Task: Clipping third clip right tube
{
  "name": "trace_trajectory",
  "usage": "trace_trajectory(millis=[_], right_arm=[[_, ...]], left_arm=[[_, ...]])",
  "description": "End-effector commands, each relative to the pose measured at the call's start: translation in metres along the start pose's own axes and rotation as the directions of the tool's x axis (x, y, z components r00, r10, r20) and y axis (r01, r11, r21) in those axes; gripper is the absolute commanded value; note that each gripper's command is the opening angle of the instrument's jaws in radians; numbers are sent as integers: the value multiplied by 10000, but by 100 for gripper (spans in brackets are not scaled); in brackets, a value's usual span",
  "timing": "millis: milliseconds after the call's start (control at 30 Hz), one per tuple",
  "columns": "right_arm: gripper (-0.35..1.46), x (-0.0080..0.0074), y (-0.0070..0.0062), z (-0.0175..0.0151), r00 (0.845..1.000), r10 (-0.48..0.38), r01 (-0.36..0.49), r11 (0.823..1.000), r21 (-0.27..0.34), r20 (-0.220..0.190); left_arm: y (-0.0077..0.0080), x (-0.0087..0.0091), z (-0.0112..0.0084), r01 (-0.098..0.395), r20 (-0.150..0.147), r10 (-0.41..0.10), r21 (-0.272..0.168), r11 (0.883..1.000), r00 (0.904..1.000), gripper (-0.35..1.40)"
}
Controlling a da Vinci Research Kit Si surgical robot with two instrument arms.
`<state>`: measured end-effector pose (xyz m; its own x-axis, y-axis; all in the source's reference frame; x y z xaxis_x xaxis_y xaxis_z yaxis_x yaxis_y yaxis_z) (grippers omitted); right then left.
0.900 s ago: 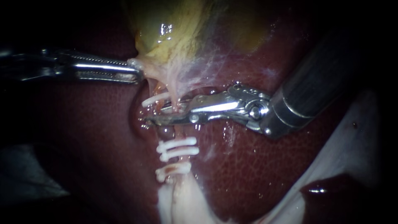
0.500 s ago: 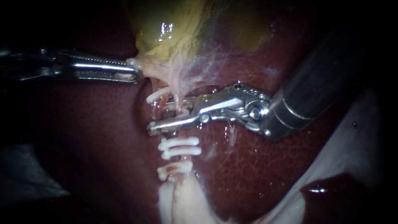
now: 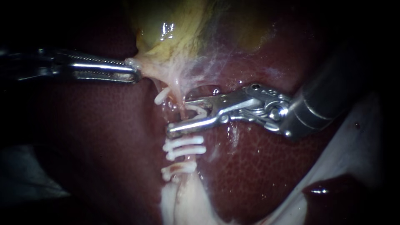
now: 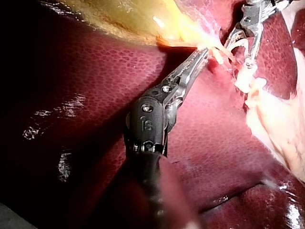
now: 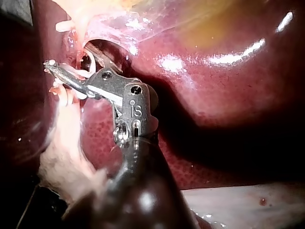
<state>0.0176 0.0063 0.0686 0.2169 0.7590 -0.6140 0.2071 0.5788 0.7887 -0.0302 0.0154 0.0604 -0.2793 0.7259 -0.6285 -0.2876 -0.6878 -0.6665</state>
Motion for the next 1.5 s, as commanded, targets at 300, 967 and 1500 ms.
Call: trace_trajectory(millis=[300, 967, 1500], right_arm=[[49, -5, -2, -13, 10000, -31, 29, 9997, 256, 94], [48, -3, -9, -29, 9998, -55, 42, 9979, 646, 205], [48, -8, 8, -4, 9992, -114, 107, 9998, 184, 372]], left_arm=[[0, 0, -2, -3, 2, 3, -12, 10000, 10000, -35], [0, 0, -2, -3, 2, 3, -14, 10000, 10000, -35], [0, 0, -2, -1, 1, 1, -8, 10000, 10000, -35]])
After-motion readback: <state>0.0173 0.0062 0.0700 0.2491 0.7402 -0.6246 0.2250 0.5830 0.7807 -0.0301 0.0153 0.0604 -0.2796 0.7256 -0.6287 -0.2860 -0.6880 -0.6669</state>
